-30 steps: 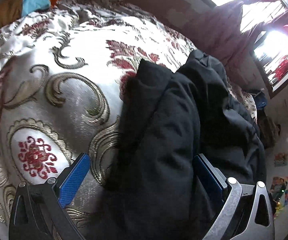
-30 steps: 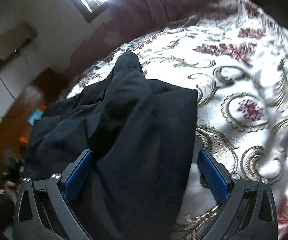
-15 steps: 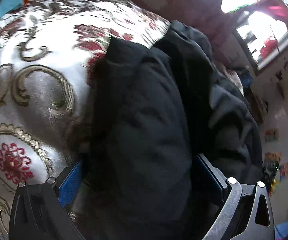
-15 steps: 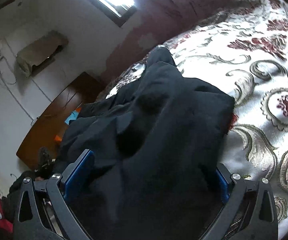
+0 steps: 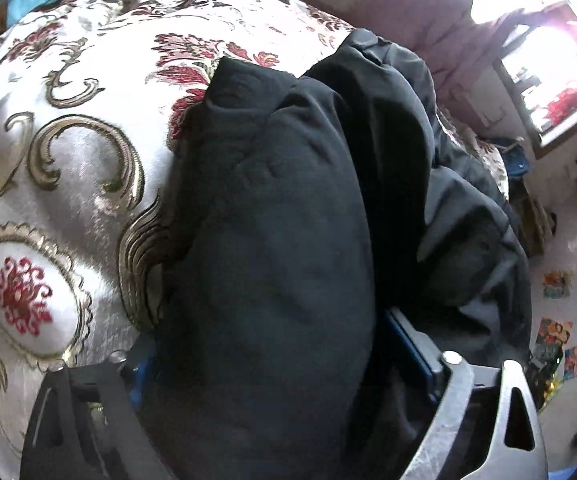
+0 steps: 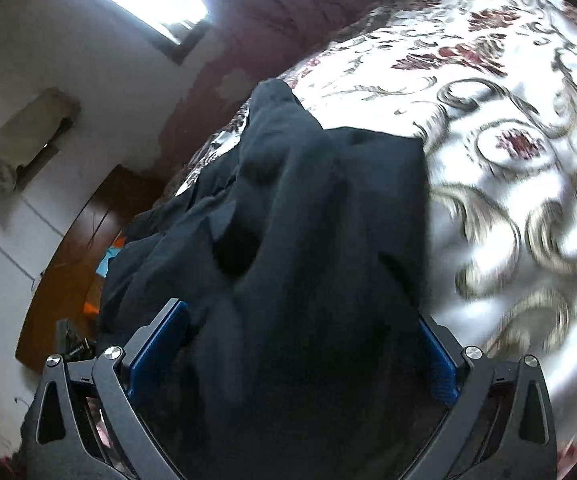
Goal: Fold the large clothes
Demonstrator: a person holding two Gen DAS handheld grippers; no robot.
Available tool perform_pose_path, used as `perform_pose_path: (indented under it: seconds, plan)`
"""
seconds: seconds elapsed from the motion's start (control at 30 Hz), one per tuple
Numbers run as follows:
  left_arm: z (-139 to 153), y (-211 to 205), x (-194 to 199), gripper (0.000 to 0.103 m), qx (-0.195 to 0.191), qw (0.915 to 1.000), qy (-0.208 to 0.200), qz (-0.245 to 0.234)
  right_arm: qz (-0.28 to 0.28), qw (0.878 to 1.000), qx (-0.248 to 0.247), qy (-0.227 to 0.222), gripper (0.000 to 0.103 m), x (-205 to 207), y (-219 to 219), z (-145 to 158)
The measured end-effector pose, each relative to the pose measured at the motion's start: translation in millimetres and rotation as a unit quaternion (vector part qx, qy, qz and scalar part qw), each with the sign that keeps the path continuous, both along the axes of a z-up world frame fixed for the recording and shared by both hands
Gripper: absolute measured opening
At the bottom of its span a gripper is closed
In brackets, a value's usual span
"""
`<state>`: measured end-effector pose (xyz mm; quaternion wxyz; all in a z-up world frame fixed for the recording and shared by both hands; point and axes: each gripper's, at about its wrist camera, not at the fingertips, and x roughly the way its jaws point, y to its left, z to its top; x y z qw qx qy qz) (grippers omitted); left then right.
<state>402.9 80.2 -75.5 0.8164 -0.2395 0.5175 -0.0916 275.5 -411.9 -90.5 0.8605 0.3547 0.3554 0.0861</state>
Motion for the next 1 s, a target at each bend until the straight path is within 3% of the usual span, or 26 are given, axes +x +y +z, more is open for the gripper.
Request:
perform_pose_path:
  seconds: [0.07,0.13,0.17,0.23,0.33,0.5,0.67,0.9,1.0]
  plan:
    - [3,0,-2,0.073,-0.004,0.9999,0.001,0.01,0.004,1.0,-0.012,0.01,0.095,-5,11,0]
    - [7,1,-6,0.057,-0.012,0.9997,-0.003,0.019,0.005,0.999,-0.04,0.018,0.066,-11,24,5]
    - [12,1,-11,0.045,-0.017,0.9996,-0.011,0.021,0.005,0.999,-0.049,0.019,0.06,-15,28,9]
    - [20,-1,-20,0.032,-0.022,0.9992,-0.028,0.018,0.005,0.998,-0.057,0.018,0.035,-21,33,23]
    - [39,-8,-31,0.022,-0.02,0.9985,-0.048,0.016,0.002,0.998,-0.07,0.001,0.021,-30,36,51]
    - [85,-31,-52,0.019,0.008,0.9947,-0.102,-0.012,-0.007,0.982,-0.178,-0.063,0.019,-50,54,123]
    - [121,-43,-66,0.019,0.006,0.9891,-0.136,-0.056,-0.026,0.966,-0.229,-0.115,0.018,-69,36,176]
    - [142,-79,-52,0.018,-0.028,0.9782,-0.19,-0.079,-0.083,0.936,-0.289,-0.182,0.018,-70,1,214]
    - [148,-103,-36,0.018,-0.022,0.9736,-0.206,-0.095,-0.106,0.935,-0.287,-0.181,0.018,-56,-20,209]
